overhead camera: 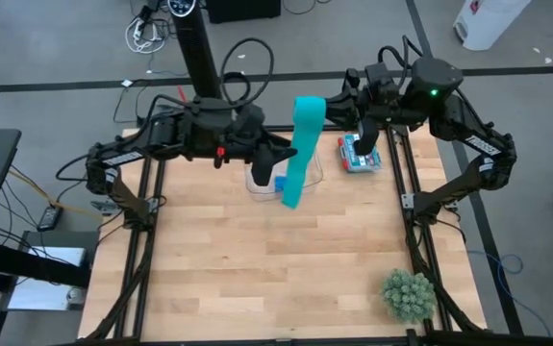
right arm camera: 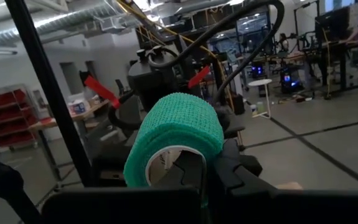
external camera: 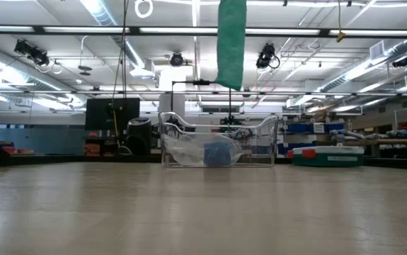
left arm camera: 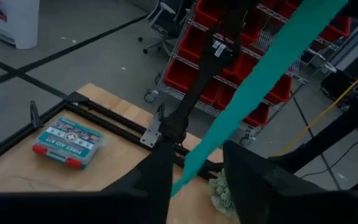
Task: Roll bandage
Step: Roll the sky blue bandage
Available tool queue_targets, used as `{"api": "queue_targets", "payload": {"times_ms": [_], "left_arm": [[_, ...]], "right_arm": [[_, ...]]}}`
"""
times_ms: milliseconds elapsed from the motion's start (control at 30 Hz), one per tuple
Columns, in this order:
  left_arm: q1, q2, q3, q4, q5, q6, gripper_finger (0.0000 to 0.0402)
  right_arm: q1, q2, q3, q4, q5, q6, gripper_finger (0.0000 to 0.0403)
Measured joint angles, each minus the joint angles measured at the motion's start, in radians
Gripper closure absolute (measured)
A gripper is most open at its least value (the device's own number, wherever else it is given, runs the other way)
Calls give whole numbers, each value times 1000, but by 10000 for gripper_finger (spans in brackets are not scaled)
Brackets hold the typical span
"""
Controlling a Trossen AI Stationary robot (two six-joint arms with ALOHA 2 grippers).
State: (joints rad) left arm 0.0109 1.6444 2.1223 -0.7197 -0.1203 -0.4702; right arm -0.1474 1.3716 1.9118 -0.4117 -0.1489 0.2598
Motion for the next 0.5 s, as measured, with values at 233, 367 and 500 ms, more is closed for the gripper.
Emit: {"api": "queue_targets", "payload": {"times_ms": [233, 367, 500], "left_arm": [[0, 20, 0, 17, 26, 11, 389], [0, 32, 0, -10, 30, 20, 396], [0, 30, 0, -41, -25, 46, 397]], "right_arm": [[0, 0, 0, 5, -4, 59, 403], [0, 0, 0, 36, -30, 135, 403], [0, 1, 0, 26, -104, 238, 403]]}}
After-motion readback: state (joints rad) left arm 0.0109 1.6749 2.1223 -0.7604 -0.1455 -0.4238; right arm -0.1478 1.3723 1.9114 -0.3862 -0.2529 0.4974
